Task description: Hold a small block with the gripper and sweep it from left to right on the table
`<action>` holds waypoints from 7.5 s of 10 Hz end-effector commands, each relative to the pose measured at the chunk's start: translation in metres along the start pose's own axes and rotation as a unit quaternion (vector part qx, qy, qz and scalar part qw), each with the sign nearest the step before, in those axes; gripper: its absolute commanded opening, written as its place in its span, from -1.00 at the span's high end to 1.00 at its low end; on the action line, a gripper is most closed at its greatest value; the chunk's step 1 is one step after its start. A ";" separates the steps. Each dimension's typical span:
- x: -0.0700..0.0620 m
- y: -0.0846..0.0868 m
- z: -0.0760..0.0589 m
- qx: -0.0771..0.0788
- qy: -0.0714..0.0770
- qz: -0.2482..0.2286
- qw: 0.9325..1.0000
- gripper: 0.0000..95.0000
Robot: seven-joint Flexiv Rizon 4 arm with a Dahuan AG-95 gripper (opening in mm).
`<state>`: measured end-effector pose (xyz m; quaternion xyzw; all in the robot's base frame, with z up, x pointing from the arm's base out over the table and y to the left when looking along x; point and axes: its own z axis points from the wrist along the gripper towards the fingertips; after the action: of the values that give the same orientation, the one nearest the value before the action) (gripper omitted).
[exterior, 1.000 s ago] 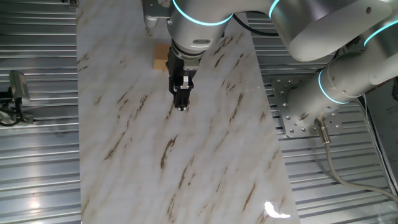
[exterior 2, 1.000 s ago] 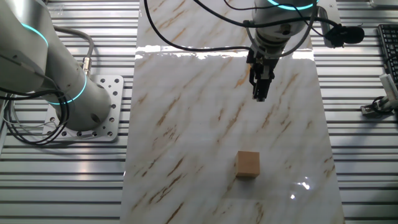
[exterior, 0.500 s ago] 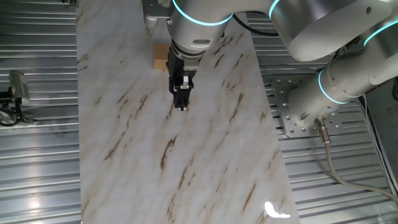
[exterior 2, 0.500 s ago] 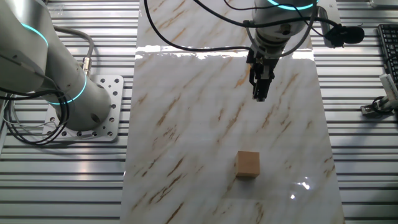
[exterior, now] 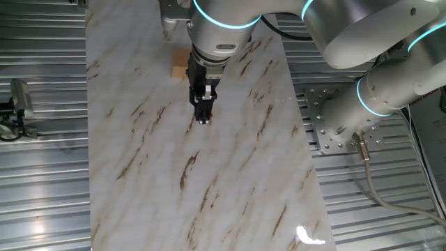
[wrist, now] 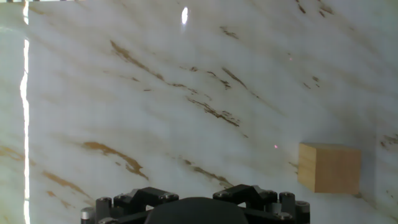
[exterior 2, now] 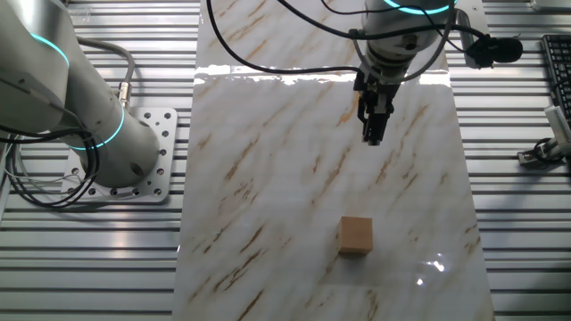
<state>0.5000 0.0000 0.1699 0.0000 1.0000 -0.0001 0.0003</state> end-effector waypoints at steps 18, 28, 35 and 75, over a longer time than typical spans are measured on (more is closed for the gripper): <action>-0.001 -0.001 0.002 -0.030 0.007 0.023 0.999 1.00; 0.003 -0.027 0.012 -0.028 0.006 -0.005 1.000 1.00; 0.007 -0.057 0.021 -0.027 0.005 -0.034 0.999 1.00; 0.017 -0.099 0.023 -0.022 0.016 -0.074 0.997 1.00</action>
<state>0.4842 -0.0996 0.1464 -0.0735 0.9969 0.0211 -0.0162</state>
